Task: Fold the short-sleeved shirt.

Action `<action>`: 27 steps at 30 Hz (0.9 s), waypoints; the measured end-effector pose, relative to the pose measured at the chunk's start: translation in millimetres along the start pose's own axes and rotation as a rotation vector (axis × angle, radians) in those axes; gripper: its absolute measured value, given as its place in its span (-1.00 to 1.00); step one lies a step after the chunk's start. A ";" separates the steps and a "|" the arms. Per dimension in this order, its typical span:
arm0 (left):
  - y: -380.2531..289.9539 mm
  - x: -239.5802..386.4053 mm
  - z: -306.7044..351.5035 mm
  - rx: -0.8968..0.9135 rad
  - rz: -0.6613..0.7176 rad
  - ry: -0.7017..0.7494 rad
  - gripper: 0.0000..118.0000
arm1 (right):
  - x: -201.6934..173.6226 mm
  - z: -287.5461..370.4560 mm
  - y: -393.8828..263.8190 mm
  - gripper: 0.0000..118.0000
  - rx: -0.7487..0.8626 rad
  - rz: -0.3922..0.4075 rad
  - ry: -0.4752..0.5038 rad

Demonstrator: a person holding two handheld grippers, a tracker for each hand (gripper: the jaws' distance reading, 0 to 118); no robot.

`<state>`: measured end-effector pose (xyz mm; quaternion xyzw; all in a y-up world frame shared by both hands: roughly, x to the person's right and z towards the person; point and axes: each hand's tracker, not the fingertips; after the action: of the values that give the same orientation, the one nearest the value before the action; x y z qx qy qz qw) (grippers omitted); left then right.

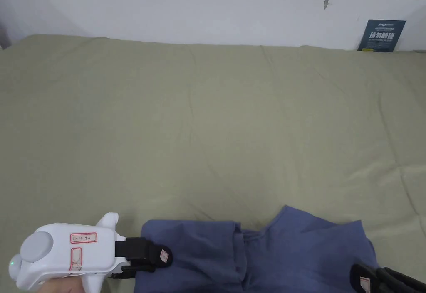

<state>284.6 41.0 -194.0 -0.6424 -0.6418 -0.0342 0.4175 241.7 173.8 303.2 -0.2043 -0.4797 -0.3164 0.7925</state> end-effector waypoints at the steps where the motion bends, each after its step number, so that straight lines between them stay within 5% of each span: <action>1: -0.3 2.6 10.2 0.006 -0.045 0.039 -0.85 | 1.2 2.6 0.3 -0.99 0.007 -0.004 0.001; 13: -15.1 100.9 94.7 0.099 -0.173 0.346 -0.85 | 16.7 24.8 -3.0 -0.99 0.072 0.053 -0.030; 27: -45.5 259.6 -106.3 -0.036 -0.520 0.563 -0.85 | 48.8 57.3 -12.1 -0.99 0.135 -0.002 -0.059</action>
<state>343.3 178.1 47.9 -0.4307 -0.6429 -0.3252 0.5435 213.7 186.1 373.0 -0.1591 -0.5232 -0.2782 0.7896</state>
